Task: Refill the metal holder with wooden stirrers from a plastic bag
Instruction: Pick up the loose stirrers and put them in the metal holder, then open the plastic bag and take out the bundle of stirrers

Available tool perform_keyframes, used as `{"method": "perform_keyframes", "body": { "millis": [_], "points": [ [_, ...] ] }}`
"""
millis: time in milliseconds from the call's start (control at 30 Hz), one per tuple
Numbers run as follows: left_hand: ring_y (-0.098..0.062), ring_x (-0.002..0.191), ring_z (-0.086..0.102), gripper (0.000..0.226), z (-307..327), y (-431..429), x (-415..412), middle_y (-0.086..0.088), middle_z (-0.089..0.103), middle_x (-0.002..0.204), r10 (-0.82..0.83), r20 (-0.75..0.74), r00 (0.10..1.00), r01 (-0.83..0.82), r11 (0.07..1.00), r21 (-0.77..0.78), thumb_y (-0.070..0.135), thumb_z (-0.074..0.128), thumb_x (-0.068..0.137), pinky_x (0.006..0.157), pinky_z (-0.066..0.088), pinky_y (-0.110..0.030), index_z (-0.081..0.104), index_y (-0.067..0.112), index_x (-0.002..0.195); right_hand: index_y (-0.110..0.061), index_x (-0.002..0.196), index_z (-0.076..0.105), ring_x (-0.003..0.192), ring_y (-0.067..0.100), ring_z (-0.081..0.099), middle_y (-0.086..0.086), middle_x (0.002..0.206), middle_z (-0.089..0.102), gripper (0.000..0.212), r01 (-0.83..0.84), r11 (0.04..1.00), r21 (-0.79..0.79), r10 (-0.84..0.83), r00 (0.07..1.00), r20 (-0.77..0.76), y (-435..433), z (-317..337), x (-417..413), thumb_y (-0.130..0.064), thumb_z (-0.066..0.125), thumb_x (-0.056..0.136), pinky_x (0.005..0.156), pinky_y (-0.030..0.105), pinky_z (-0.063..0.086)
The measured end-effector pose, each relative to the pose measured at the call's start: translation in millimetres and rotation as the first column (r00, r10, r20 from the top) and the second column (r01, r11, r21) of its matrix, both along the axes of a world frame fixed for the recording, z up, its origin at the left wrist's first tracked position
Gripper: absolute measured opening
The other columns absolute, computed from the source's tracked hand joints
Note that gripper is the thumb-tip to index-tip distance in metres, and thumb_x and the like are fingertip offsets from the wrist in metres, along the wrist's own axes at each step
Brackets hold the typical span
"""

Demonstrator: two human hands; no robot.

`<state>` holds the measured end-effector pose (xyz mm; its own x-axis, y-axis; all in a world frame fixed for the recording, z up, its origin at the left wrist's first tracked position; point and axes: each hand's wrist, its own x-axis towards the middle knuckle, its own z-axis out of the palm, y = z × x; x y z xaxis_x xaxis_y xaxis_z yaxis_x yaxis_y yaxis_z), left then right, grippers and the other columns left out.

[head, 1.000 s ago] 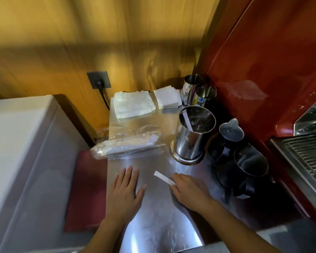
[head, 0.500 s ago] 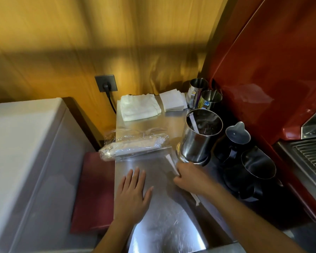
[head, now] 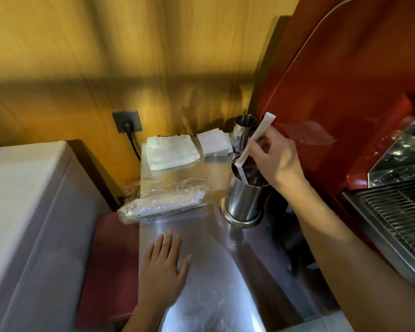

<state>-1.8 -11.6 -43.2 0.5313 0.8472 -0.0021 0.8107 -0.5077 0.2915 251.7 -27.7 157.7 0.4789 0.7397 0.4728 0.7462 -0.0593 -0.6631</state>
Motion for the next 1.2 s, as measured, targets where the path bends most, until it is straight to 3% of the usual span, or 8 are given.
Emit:
{"method": "perform_keyframes", "body": {
  "millis": [133,300,467,633,800,900,1067,1200],
  "points": [
    [-0.031,0.131,0.043,0.077,-3,1,-2,-0.011,0.052,0.138,-0.006,0.016,1.000,0.006,1.000,-0.011,0.061,0.006,0.090,0.107,0.016,-0.035,0.050,0.013,0.132,-0.015,0.088,0.056,0.062,0.022,0.048,0.000,0.070,0.054,0.012,0.198,0.955,-0.221,-0.170,0.976,0.139,6,-28,15,-0.025,0.050,0.087,0.060,0.031,0.032],
    [-0.030,0.132,0.041,0.073,-6,2,-2,-0.009,0.050,0.140,-0.008,0.018,1.000,0.008,0.999,-0.031,0.060,0.009,0.090,0.108,0.014,-0.035,0.048,0.015,0.133,-0.019,0.082,0.055,0.073,0.020,0.046,0.000,0.082,0.056,0.007,0.244,0.833,-0.497,-0.167,0.966,0.195,7,-46,26,-0.025,0.054,0.085,0.060,0.031,0.026],
    [-0.030,0.133,0.039,0.061,-7,2,-1,-0.009,0.047,0.143,-0.020,0.020,1.000,0.019,1.000,0.022,0.053,0.028,0.089,0.111,0.012,-0.035,0.046,0.016,0.134,-0.010,0.086,0.058,0.079,0.031,0.054,0.012,0.094,0.060,0.013,0.263,0.892,-0.368,-0.175,0.951,0.255,8,-32,21,-0.021,0.052,0.087,0.067,0.037,0.040],
    [-0.028,0.139,0.031,0.056,-1,11,-2,-0.009,0.039,0.148,-0.068,0.042,0.997,0.068,0.998,-0.004,0.046,0.044,0.089,0.113,0.024,-0.041,0.043,0.016,0.136,-0.007,0.085,0.059,0.076,0.030,0.056,0.010,0.086,0.061,0.013,0.070,0.977,-0.202,-0.027,0.978,0.208,10,-14,-5,-0.018,0.052,0.088,0.066,0.037,0.043],
    [-0.027,0.113,0.052,0.028,32,43,1,-0.005,0.057,0.118,-0.150,-0.045,0.988,0.141,0.979,-0.149,0.038,0.048,0.086,0.088,0.047,-0.038,0.054,0.017,0.104,-0.012,0.093,0.058,0.076,0.022,0.055,0.004,0.086,0.061,0.012,-0.129,0.950,-0.286,0.206,0.944,0.258,30,-23,-38,-0.021,0.050,0.091,0.066,0.038,0.047],
    [-0.027,0.105,0.060,0.031,49,62,7,-0.005,0.064,0.116,-0.072,-0.019,0.997,0.066,0.973,-0.221,0.042,0.044,0.089,0.084,0.050,-0.038,0.053,0.024,0.112,-0.015,0.086,0.054,0.073,0.022,0.055,0.004,0.083,0.060,0.009,-0.203,0.918,-0.342,0.297,0.922,0.248,45,-49,-56,-0.022,0.049,0.090,0.064,0.039,0.048],
    [-0.028,0.103,0.057,0.028,62,90,16,-0.008,0.063,0.114,-0.029,0.148,0.989,0.021,0.998,0.058,0.030,0.047,0.090,0.084,0.044,-0.039,0.055,0.016,0.113,-0.015,0.101,0.057,0.094,0.025,0.053,0.007,0.104,0.062,0.018,-0.223,0.855,-0.468,0.390,0.872,0.296,75,-104,-68,-0.026,0.049,0.088,0.081,0.035,0.037],
    [-0.026,0.122,0.046,0.034,54,108,19,-0.011,0.052,0.133,-0.072,0.098,0.993,0.054,0.984,0.172,0.023,0.043,0.093,0.100,0.034,-0.038,0.048,0.012,0.125,-0.017,0.123,0.049,0.126,0.022,0.040,0.004,0.134,0.050,0.038,-0.250,0.792,-0.557,0.482,0.816,0.318,87,-132,-68,-0.027,0.051,0.087,0.103,0.035,0.021]
  ]
}}
